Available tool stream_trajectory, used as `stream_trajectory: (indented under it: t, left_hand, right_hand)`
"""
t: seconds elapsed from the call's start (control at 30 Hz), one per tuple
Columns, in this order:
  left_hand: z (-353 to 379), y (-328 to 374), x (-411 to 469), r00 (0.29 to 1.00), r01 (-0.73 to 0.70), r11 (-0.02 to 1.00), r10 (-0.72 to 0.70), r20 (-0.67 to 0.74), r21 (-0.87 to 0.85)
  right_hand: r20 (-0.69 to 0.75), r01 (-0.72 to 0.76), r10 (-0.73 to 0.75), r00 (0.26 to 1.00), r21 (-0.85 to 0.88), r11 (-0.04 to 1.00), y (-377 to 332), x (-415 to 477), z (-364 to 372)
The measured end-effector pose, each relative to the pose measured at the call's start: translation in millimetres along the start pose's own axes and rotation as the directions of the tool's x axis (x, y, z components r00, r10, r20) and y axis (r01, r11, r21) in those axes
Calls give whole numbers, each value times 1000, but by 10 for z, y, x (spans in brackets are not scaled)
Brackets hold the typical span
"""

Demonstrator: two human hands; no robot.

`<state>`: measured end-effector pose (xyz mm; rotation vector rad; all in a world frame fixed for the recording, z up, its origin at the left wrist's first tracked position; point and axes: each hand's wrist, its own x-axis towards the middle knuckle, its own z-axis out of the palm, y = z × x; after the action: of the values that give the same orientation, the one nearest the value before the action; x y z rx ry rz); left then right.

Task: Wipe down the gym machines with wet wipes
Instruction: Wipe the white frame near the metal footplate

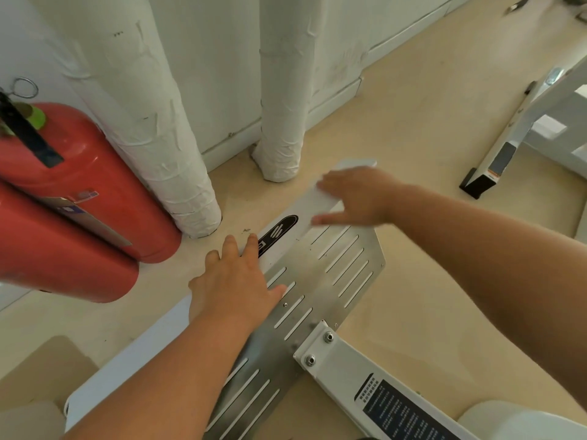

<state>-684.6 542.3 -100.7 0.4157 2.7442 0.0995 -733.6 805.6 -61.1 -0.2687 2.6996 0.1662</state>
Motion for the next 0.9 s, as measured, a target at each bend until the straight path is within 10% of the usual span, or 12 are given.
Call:
stream_trajectory:
  t: [0.13,0.4,0.63,0.9]
  left_hand:
    - [-4,15,-10,1000,0,1000,0,-13,4]
    - [19,-2,7,1000,-1,1000,1,-27,-11]
    - [21,11,-15,1000,-5,1000,5,-28,0]
    - [15,-2,-26,999,4,997,-7,-39,-81]
  right_hand:
    - [-63,-220,219,974,-4,976,107,72,4]
    - [-318,331,-299,900,52,942,-664,-435,459]
    - [25,-238,238,971,2,971,461,112,-33]
    - [71,271,-276,958,69,960,-984,66,56]
